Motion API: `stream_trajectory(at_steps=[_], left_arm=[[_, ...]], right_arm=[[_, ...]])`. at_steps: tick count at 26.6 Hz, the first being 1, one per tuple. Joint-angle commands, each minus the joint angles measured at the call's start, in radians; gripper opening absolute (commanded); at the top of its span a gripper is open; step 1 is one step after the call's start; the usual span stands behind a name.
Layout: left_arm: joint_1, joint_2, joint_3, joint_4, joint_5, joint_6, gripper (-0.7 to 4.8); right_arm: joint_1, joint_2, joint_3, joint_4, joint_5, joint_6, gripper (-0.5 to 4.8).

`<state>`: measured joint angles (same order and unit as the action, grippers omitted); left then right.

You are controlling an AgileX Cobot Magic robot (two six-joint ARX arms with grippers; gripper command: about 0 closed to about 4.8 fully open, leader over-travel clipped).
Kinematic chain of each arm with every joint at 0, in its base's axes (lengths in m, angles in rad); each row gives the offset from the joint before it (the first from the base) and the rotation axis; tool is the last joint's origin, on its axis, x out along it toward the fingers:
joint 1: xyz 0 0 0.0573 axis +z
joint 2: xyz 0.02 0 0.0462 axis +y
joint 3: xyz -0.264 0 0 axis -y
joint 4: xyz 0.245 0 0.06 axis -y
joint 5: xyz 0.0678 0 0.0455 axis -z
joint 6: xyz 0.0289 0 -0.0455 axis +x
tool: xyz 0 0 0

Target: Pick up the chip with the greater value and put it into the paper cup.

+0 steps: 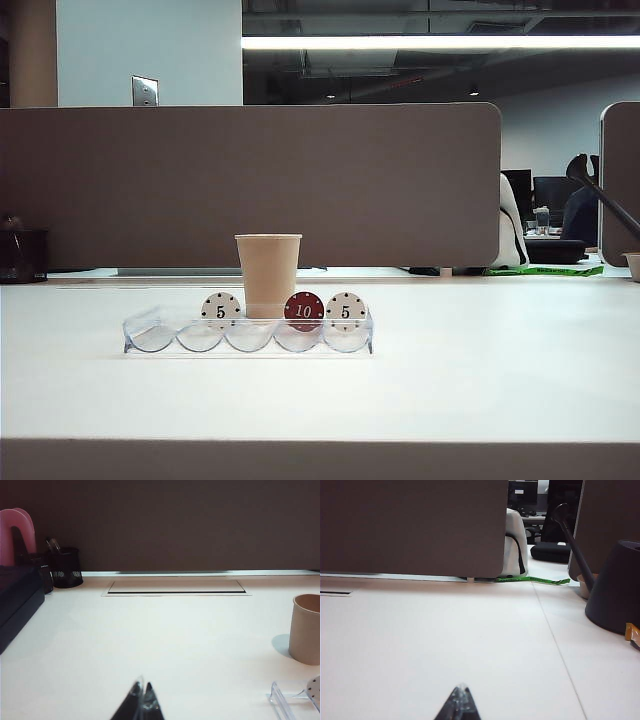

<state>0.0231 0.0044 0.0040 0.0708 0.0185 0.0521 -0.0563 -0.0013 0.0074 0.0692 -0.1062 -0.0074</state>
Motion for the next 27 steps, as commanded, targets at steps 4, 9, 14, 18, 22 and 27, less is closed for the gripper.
stream_trajectory(at_steps=[4, 9, 14, 18, 22, 27], left_arm=[[-0.001, 0.001, 0.003, 0.013, 0.004, -0.002, -0.04], [-0.001, 0.001, 0.003, 0.013, 0.005, -0.008, -0.04], [-0.001, 0.001, 0.003, 0.018, 0.008, -0.015, -0.05], [-0.001, 0.001, 0.01, 0.019, 0.059, -0.015, -0.05], [-0.001, 0.006, 0.072, -0.093, 0.105, -0.015, -0.05], [-0.001, 0.006, 0.15, -0.183, 0.161, -0.015, -0.05]], right_arm=[[0.0, 0.0, -0.002, 0.009, -0.001, 0.0, -0.01], [0.0, 0.0, -0.002, 0.006, -0.001, 0.0, -0.01], [0.0, 0.0, -0.002, 0.006, 0.0, 0.0, -0.01], [0.0, 0.0, 0.014, 0.009, -0.001, 0.0, -0.01], [0.0, 0.004, 0.074, -0.053, 0.0, -0.001, -0.01], [0.0, 0.008, 0.165, -0.21, -0.001, -0.028, -0.01]])
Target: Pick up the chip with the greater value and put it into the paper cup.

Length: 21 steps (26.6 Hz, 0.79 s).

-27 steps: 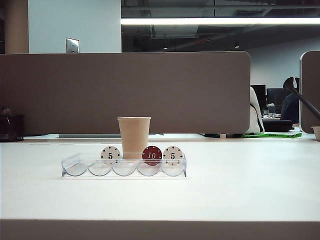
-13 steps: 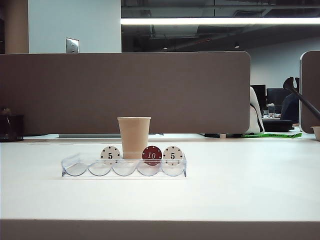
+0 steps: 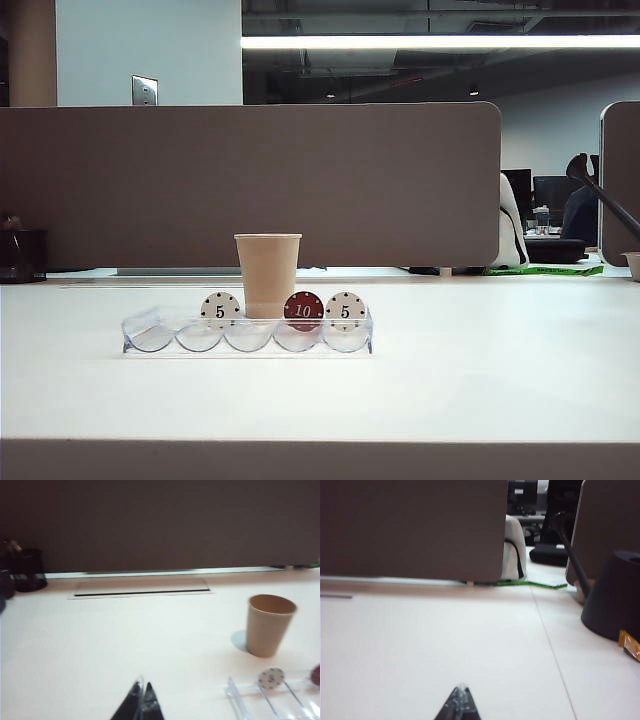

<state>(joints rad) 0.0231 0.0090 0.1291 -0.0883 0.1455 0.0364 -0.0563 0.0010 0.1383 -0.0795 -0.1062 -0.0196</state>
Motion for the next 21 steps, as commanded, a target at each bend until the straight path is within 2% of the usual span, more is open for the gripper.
stream_trajectory(at_steps=[1, 4, 8, 10, 13, 17, 21], left_arm=[[-0.001, 0.005, 0.046, -0.045, 0.059, 0.001, -0.05], [-0.002, 0.062, 0.1, -0.117, 0.14, 0.003, -0.05], [-0.002, 0.16, 0.142, -0.128, 0.219, 0.018, -0.05], [-0.005, 0.212, 0.165, -0.128, 0.222, 0.026, -0.05], [-0.027, 0.309, 0.199, -0.111, 0.222, 0.096, -0.05], [-0.077, 0.404, 0.207, -0.035, 0.217, 0.113, -0.05], [-0.167, 0.538, 0.206, 0.075, 0.206, 0.113, -0.05]], right_arm=[[0.0, 0.016, 0.059, -0.08, -0.001, -0.018, -0.01], [0.003, 0.084, 0.132, -0.111, -0.006, -0.063, -0.01], [0.006, 0.207, 0.214, -0.129, -0.061, -0.068, -0.01], [0.006, 0.285, 0.258, -0.135, -0.111, -0.068, -0.01], [0.007, 0.44, 0.345, -0.138, -0.182, -0.097, -0.01], [0.009, 0.596, 0.443, -0.151, -0.213, -0.136, -0.01], [0.099, 0.832, 0.595, -0.155, -0.214, -0.171, -0.01]])
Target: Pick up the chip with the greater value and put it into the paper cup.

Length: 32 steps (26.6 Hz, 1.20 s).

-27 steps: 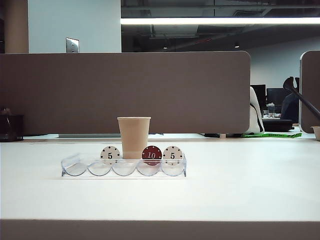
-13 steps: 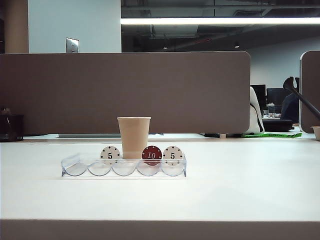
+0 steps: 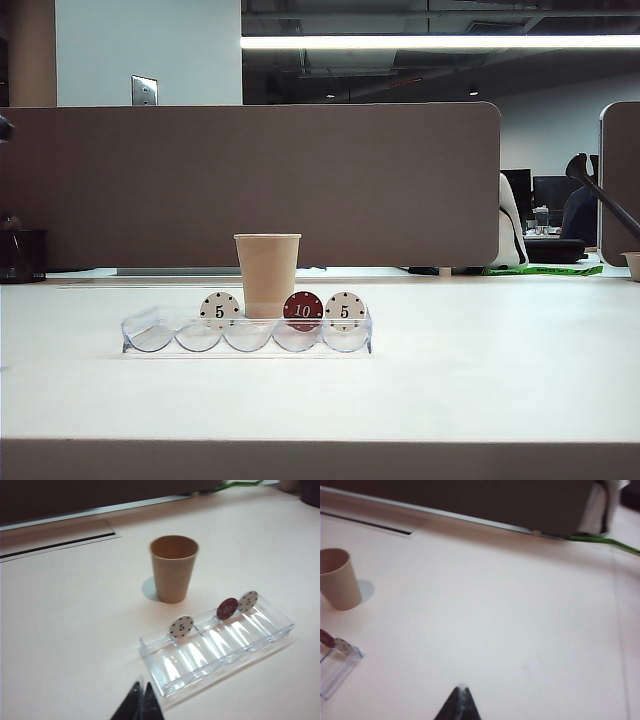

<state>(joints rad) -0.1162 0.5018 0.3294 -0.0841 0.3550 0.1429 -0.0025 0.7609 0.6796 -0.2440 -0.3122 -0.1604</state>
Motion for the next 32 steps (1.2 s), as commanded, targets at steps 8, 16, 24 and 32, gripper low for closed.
stream_trajectory(at_steps=[8, 16, 24, 32], left_arm=[[-0.061, 0.235, 0.006, 0.257, -0.014, 0.006, -0.05], [-0.061, 0.344, 0.006, 0.392, 0.009, 0.007, -0.05], [-0.061, 0.418, 0.006, 0.439, 0.08, 0.096, -0.05], [-0.061, 0.42, 0.005, 0.442, 0.137, 0.13, -0.05]], right_arm=[[0.268, 0.434, 0.264, 0.04, -0.009, -0.088, -0.01], [0.346, 0.681, 0.327, 0.329, -0.111, -0.084, -0.01], [0.351, 0.883, 0.327, 0.568, -0.218, -0.076, -0.01], [0.369, 0.98, 0.349, 0.574, -0.251, -0.078, -0.01]])
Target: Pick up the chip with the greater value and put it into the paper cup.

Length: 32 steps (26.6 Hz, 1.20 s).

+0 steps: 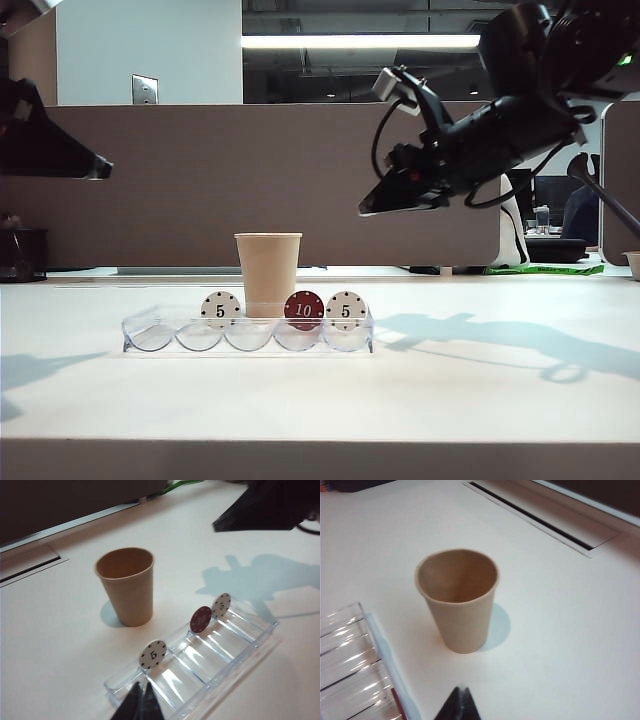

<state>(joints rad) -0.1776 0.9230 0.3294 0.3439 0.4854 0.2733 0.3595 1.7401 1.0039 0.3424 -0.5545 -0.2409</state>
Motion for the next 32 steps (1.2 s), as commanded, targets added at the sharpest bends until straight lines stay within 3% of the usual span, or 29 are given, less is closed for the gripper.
stream_trajectory(at_steps=[1, 11, 20, 21, 23, 24, 32], left_arm=[[0.0, 0.001, 0.006, 0.014, 0.005, 0.0, -0.05], [0.0, 0.08, 0.006, 0.009, -0.002, -0.143, -0.05], [-0.013, 0.085, 0.007, 0.025, -0.002, -0.143, -0.05], [-0.013, 0.085, 0.007, 0.028, -0.002, -0.143, -0.05], [-0.014, 0.085, 0.007, 0.039, -0.002, -0.143, -0.05], [-0.014, 0.085, 0.007, 0.039, -0.002, -0.143, -0.05], [-0.014, 0.085, 0.006, 0.031, -0.002, -0.143, -0.05]], right_arm=[[0.01, 0.002, 0.042, -0.049, -0.004, -0.006, -0.01], [0.034, 0.036, 0.393, -0.571, 0.119, -0.19, -0.01], [0.047, 0.128, 0.439, -0.569, 0.107, -0.314, -0.01], [0.049, 0.142, 0.439, -0.56, 0.095, -0.314, -0.01], [0.05, 0.198, 0.439, -0.535, -0.054, -0.313, -0.01], [0.05, 0.211, 0.439, -0.536, -0.077, -0.313, -0.01], [0.05, 0.233, 0.438, -0.539, -0.085, -0.314, 0.06]])
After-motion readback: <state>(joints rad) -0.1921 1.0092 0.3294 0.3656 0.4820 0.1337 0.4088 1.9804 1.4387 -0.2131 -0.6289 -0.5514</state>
